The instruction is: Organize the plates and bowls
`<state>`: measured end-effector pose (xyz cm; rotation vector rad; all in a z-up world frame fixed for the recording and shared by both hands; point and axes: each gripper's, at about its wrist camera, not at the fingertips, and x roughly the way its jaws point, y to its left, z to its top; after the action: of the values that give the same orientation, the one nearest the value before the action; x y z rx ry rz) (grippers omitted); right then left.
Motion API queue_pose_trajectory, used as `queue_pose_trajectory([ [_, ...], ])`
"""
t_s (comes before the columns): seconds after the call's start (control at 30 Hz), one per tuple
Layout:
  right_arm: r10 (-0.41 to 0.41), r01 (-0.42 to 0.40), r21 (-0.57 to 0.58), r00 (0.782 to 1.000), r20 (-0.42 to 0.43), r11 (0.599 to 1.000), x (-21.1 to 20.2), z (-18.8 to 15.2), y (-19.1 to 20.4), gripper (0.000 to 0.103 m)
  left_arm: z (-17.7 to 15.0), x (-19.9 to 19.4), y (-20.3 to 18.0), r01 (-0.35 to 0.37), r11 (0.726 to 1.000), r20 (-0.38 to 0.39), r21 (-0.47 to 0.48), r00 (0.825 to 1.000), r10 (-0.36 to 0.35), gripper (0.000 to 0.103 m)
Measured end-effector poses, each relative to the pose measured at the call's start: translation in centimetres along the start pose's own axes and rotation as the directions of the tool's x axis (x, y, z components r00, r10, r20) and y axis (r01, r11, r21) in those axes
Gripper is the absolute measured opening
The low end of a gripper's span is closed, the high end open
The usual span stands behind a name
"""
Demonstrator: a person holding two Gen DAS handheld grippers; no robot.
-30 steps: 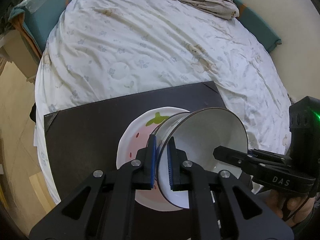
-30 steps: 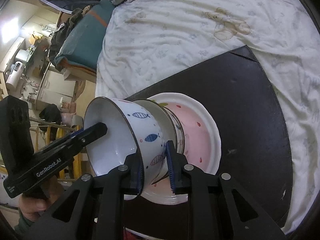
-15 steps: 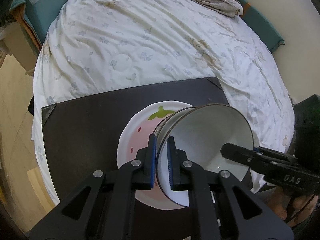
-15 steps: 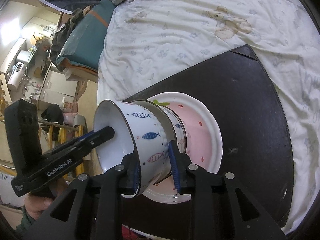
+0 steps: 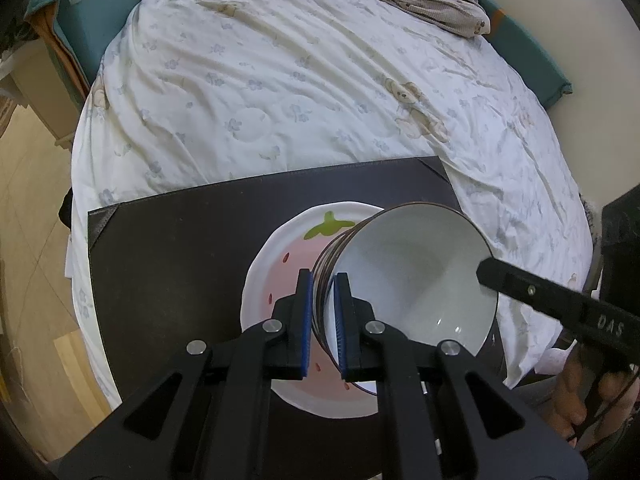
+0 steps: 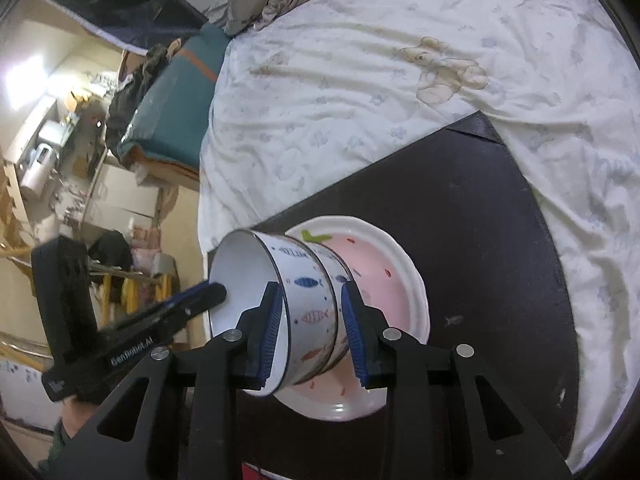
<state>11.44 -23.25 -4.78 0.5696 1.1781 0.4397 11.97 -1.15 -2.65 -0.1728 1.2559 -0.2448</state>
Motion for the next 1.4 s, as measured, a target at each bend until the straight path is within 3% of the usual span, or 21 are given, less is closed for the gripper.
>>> queue_pose_trajectory([
  [0.33, -0.015, 0.015, 0.035, 1.0, 0.009, 0.999, 1.5, 1.0, -1.0, 0.034, 0.3, -0.5, -0.2, 0.028, 1.0, 0.045, 0.005, 0.999, -0.029, 0.01],
  [0.43, 0.023, -0.023, 0.054, 1.0, 0.013, 0.998, 0.9, 0.9, -1.4, 0.034, 0.2, -0.8, -0.4, 0.021, 1.0, 0.055, 0.015, 0.998, -0.022, 0.01],
  [0.53, 0.01, -0.012, 0.05, 0.999, 0.043, 0.999, 0.0, 0.8, -1.6, 0.034, 0.1, -0.9, -0.3, 0.031, 1.0, 0.059, 0.006, 0.998, -0.031, 0.011],
  [0.67, 0.024, -0.025, 0.043, 1.0, 0.009, 0.999, 0.7, 0.6, -1.4, 0.034, 0.0, -0.9, -0.4, 0.024, 1.0, 0.061, 0.017, 0.998, -0.025, 0.011],
  [0.77, 0.079, -0.081, 0.05, 0.996, 0.053, 0.995, -0.7, 0.4, -1.4, 0.034, -0.3, -1.7, -0.1, 0.031, 1.0, 0.072, 0.001, 0.997, -0.031, 0.013],
  [0.87, 0.087, -0.1, 0.094, 0.988, 0.127, 0.991, -2.8, 0.0, -2.7, 0.04, -0.9, -3.3, 0.6, 0.04, 0.999, 0.109, -0.01, 0.993, -0.039, 0.045],
  [0.9, 0.089, -0.106, 0.116, 0.985, 0.15, 0.988, -3.4, -0.1, -3.3, 0.045, -1.2, -3.7, 0.8, 0.035, 0.999, 0.126, -0.017, 0.991, -0.033, 0.061],
  [0.93, 0.088, -0.113, 0.14, 0.982, 0.169, 0.984, -4.0, -0.2, -4.0, 0.047, -1.4, -4.2, 1.2, 0.029, 0.999, 0.145, -0.028, 0.989, -0.025, 0.068],
  [1.07, -0.008, -0.026, 0.223, 0.989, 0.149, 0.974, -4.3, -0.9, -6.9, 0.055, -2.2, -5.1, 2.9, -0.012, 0.997, 0.186, -0.08, 0.982, 0.027, 0.072],
  [1.17, -0.033, 0.019, 0.253, 0.998, 0.052, 0.967, -2.5, -1.6, -8.4, 0.056, -3.2, -3.8, 4.8, -0.103, 0.981, 0.146, -0.162, 0.981, 0.127, 0.073],
  [1.23, -0.046, 0.046, 0.241, 0.999, -0.006, 0.969, -1.4, -2.3, -8.8, 0.056, -4.1, -2.0, 5.8, -0.178, 0.968, 0.053, -0.179, 0.98, 0.19, 0.073],
  [1.3, -0.063, 0.073, 0.209, 0.996, -0.058, 0.975, -0.4, -2.9, -8.8, 0.056, -5.4, 0.2, 7.0, -0.17, 0.96, -0.057, -0.221, 0.985, 0.161, 0.073],
  [1.4, -0.042, 0.063, 0.181, 0.993, -0.114, 0.982, 0.8, -3.8, -8.6, 0.056, -7.0, 2.0, 7.8, -0.093, 0.951, -0.107, -0.294, 0.992, 0.063, 0.073],
])
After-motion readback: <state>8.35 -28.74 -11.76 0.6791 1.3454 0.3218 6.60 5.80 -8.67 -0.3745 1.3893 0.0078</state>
